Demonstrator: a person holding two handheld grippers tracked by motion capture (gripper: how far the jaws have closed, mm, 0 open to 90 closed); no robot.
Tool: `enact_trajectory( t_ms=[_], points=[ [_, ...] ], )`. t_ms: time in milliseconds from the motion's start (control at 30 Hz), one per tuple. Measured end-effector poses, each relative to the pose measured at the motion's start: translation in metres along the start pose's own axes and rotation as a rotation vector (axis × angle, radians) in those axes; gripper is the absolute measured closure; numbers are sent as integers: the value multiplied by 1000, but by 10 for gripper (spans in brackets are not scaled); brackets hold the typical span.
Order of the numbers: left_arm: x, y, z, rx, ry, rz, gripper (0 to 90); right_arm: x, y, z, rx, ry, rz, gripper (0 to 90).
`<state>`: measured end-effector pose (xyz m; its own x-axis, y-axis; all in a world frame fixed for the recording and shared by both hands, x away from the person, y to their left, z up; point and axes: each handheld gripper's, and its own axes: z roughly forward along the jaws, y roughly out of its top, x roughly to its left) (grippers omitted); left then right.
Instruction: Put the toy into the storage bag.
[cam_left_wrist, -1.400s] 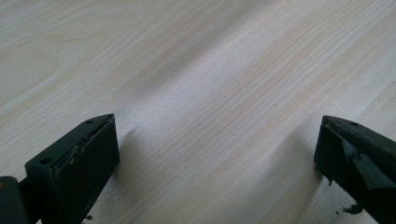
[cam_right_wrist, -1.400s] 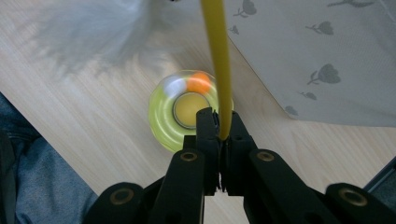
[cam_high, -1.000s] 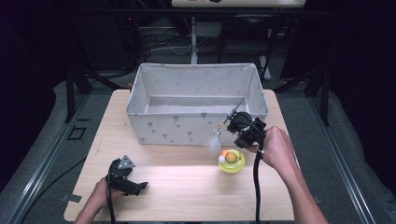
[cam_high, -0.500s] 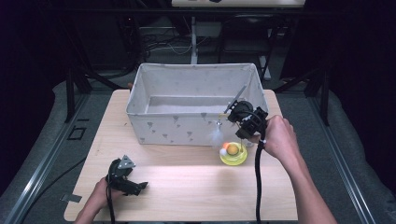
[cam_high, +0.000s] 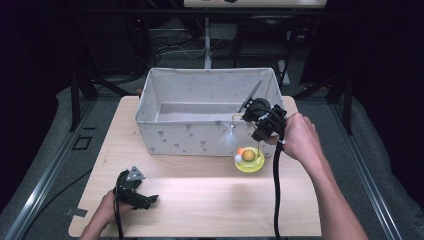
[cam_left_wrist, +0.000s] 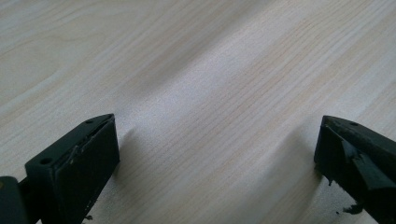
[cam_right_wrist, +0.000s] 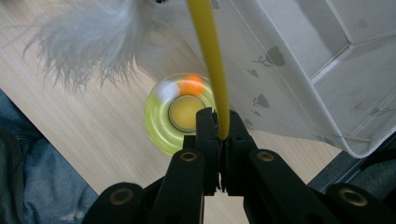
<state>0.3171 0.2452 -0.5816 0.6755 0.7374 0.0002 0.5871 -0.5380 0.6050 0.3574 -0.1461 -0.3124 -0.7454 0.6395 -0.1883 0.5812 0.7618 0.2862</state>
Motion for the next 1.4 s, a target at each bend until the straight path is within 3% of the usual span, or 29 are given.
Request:
enact_trajectory(
  t_ms=[300, 1400],
  points=[
    [0, 0, 0, 0, 1, 3, 0, -5, 7, -6, 7, 8, 1, 878],
    [1, 0, -1, 6, -8, 5, 0, -18, 47, -59, -15, -21, -30, 878]
  ],
)
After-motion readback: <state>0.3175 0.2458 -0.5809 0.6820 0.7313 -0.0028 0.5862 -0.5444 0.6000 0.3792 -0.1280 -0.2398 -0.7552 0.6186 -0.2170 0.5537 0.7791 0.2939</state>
